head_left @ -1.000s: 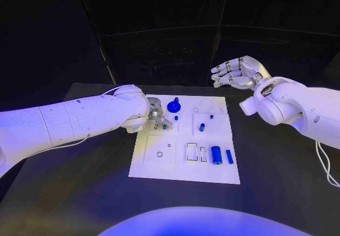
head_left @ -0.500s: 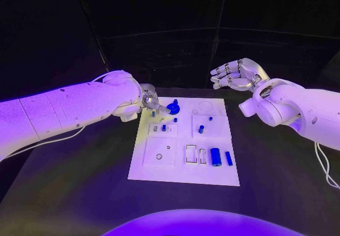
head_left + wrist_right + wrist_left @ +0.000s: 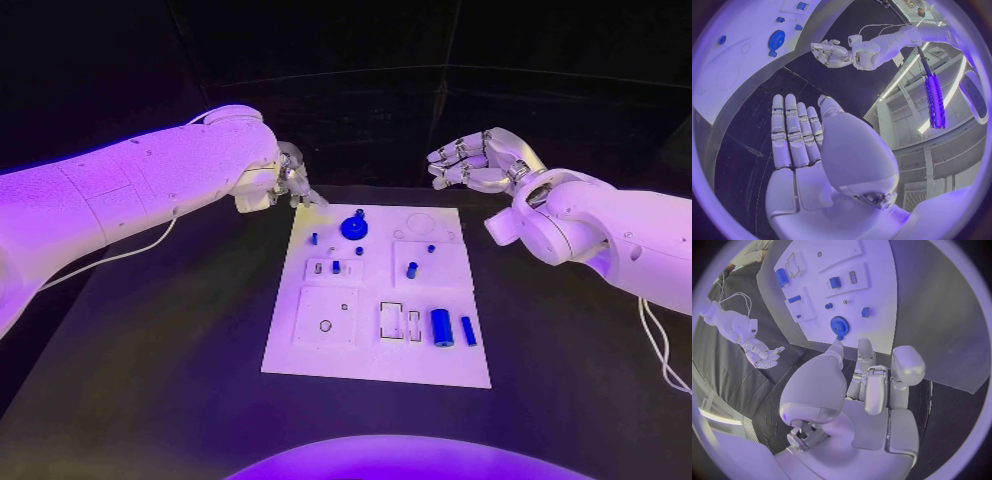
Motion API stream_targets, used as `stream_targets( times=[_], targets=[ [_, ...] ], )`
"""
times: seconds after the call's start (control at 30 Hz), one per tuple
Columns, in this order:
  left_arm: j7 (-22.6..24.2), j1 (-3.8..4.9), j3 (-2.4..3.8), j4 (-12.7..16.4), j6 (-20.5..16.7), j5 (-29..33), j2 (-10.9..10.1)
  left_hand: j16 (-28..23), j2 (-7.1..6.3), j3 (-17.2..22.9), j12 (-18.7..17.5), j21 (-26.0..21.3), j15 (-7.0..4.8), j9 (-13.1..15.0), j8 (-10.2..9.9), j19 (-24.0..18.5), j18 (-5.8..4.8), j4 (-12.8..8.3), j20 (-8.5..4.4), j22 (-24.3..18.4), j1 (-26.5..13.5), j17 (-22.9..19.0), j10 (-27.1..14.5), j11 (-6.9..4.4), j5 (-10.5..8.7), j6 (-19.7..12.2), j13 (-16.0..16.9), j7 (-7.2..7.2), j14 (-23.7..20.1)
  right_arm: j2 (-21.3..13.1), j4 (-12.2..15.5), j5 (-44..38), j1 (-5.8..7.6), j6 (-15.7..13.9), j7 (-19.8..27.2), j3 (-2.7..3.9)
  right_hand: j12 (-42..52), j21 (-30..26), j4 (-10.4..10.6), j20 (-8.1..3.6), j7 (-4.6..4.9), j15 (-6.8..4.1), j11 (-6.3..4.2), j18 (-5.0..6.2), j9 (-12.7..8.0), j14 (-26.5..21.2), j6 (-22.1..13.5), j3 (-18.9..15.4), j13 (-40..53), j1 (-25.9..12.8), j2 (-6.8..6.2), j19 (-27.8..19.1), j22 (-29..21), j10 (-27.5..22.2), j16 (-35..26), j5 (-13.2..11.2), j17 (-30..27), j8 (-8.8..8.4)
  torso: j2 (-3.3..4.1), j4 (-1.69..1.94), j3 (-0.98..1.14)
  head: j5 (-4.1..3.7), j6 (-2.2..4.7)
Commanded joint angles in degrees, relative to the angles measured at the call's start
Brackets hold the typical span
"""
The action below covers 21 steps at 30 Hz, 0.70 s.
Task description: Assemble the parts on the task board
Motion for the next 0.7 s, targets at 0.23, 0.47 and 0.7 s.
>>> stream_targets(
  times=[0.23, 0.47, 0.7],
  targets=[
    [2.70, -0.50, -1.14, -6.70, 7.01, 1.11, 3.42, 1.41, 0.46, -0.20, 1.46, 2.37, 0.27, -0.99, 0.06, 1.05, -0.03, 0.21, 0.05, 2.59, 1.21, 11.88, 1.12, -0.25, -0.02, 1.15, 0.58, -0.11, 5.01, 0.43, -0.20, 0.15, 0.11, 0.62, 0.57, 0.03, 0.12, -0.34, -0.11, -0.05, 0.29, 0.00, -0.08, 0.22, -0.07, 0.17, 0.30, 0.43, -0.21, -0.50, -0.08, 0.42, -0.13, 0.36, -0.34, -0.23, -0.13, 0.31, 0.80, -0.43, -0.15, 0.67, 0.37],
    [3.89, -1.61, -1.67, -9.23, 6.78, 0.45, 5.09, 2.69, -1.17, -4.73, 4.91, 4.28, -0.20, -1.84, 0.43, 2.10, -0.46, 2.27, -0.37, 4.63, -2.83, 13.79, 3.58, -0.78, -0.44, 2.41, 3.09, -0.71, 5.60, 0.51, -0.21, 0.15, 0.10, 0.56, 0.60, 0.03, 0.02, -0.49, -0.13, -0.02, 0.42, 0.06, 0.01, 0.19, -0.12, 0.13, 0.20, 0.57, -0.41, -0.55, -0.17, 0.44, -0.20, 0.33, -0.43, -0.19, -0.18, 0.25, 0.61, -0.43, -0.08, 0.92, 0.04],
    [4.75, -2.43, -1.77, -10.14, 6.87, -1.86, 5.87, 3.38, -0.72, -6.33, 6.83, 5.69, -0.51, -1.98, 0.64, 2.72, -0.80, 2.10, -0.70, 6.09, -3.57, 14.88, 4.94, -1.13, -0.47, 3.13, 4.83, -1.07, 5.89, 0.52, -0.19, 0.15, 0.10, 0.57, 0.43, 0.03, -0.07, -0.65, -0.11, 0.02, 0.56, 0.15, 0.13, 0.16, -0.17, 0.06, 0.06, 0.69, -0.60, -0.69, -0.31, 0.44, -0.29, 0.27, -0.56, -0.15, -0.24, 0.18, 0.60, -0.47, -0.08, 0.99, 0.01]
  ],
)
